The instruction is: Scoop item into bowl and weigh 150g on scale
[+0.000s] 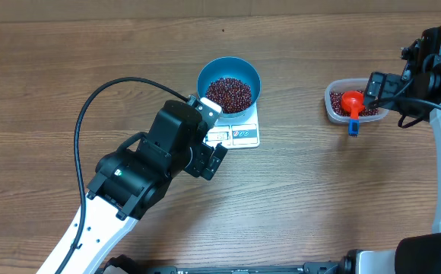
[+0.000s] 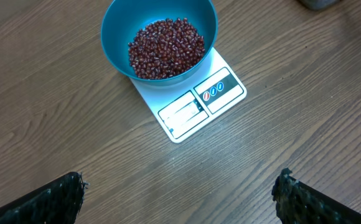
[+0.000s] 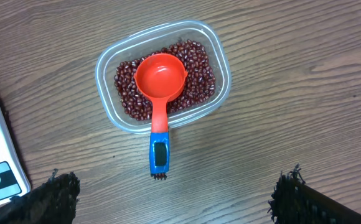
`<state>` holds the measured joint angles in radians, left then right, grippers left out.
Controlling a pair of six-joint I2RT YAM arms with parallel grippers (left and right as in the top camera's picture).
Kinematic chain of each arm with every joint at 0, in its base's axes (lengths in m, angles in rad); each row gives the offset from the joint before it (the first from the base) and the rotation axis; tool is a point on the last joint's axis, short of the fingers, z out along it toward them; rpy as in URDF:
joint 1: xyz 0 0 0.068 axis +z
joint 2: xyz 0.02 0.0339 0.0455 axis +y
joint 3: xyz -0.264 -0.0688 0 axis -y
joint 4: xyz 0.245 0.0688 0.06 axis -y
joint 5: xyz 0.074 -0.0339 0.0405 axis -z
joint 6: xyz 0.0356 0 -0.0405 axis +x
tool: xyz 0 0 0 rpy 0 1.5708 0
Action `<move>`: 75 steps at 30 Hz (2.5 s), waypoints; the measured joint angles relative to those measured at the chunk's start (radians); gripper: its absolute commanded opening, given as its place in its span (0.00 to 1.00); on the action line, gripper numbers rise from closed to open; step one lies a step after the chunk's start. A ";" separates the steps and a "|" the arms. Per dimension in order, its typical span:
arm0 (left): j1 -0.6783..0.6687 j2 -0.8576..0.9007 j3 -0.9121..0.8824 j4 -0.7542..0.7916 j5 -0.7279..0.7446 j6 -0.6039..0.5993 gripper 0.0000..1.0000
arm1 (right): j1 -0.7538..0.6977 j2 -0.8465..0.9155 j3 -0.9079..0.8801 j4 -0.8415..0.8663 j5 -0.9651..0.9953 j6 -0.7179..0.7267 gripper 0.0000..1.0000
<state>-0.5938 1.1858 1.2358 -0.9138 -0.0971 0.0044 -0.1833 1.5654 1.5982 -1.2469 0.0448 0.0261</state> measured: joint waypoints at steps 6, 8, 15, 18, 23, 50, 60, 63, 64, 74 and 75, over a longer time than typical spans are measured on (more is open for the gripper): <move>0.000 0.000 0.000 0.000 0.000 0.000 1.00 | 0.000 0.000 0.000 0.000 0.000 0.000 1.00; 0.000 0.000 0.000 -0.001 0.000 0.000 1.00 | 0.000 0.000 0.000 0.000 0.000 0.000 1.00; 0.000 0.014 0.000 0.032 0.024 -0.024 1.00 | 0.000 0.000 0.000 0.000 0.000 -0.001 1.00; 0.000 0.059 0.000 0.044 0.042 -0.113 1.00 | 0.000 0.000 0.000 0.000 0.000 0.000 1.00; 0.000 0.203 0.000 0.061 0.056 -0.325 1.00 | 0.000 0.000 0.000 -0.001 0.000 0.000 1.00; 0.001 0.601 -0.001 0.160 0.079 -0.605 1.00 | 0.000 0.000 0.000 -0.001 0.000 0.000 1.00; 0.007 0.601 -0.001 0.160 0.079 -0.605 1.00 | 0.000 0.000 0.000 -0.001 0.000 0.000 1.00; 0.008 0.601 -0.001 0.160 0.079 -0.605 1.00 | 0.000 0.000 0.000 -0.001 0.000 -0.001 1.00; 0.008 0.601 -0.001 0.160 0.079 -0.605 1.00 | 0.000 0.000 0.000 -0.001 0.000 0.000 1.00; 0.008 0.601 -0.001 0.160 0.079 -0.605 0.99 | 0.000 0.000 0.000 -0.001 0.000 0.000 1.00; 0.008 0.601 -0.001 0.160 0.079 -0.605 0.99 | 0.000 0.000 0.000 -0.001 0.000 0.000 1.00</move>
<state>-0.5861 1.7870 1.2350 -0.7540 -0.0177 -0.6006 -0.1833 1.5654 1.5982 -1.2480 0.0448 0.0257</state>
